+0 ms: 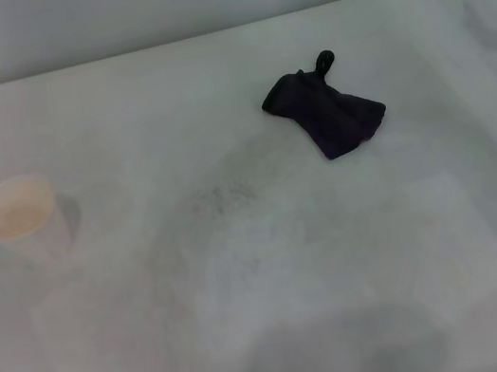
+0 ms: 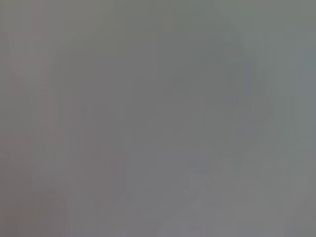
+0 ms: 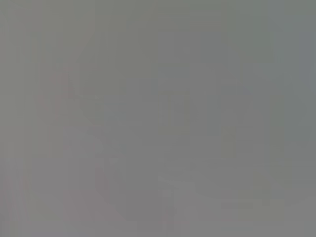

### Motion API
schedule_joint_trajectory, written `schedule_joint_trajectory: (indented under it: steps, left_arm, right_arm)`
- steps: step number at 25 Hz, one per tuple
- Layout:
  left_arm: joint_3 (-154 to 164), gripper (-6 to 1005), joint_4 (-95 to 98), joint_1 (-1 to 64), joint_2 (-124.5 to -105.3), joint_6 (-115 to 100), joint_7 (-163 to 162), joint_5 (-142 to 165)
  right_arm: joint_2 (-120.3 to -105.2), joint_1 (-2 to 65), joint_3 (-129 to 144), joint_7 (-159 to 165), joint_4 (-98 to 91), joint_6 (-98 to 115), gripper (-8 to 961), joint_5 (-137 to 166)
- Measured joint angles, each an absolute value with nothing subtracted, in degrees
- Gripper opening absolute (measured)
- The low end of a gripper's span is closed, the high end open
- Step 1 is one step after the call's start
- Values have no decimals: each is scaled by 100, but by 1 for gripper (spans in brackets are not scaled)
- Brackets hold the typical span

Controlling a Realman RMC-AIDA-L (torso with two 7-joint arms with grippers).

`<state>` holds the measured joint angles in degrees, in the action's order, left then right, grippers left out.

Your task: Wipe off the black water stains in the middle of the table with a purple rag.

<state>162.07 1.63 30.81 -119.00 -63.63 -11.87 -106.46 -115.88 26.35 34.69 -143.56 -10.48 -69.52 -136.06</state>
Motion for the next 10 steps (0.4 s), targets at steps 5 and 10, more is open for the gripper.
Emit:
schedule_joint_trajectory:
  steps: [5, 10]
  left_arm:
    - [16207, 884, 201, 3138, -11900, -6357, -1236, -10941]
    - [16250, 884, 203, 3153, -11900, -6352, -1195, -10885]
  right_arm:
    - [-11582, 2945, 2486, -16859, -351, -5751, 826, -13609]
    - [-11565, 3126, 2409, -16892, -410, -5454, 826, -13605]
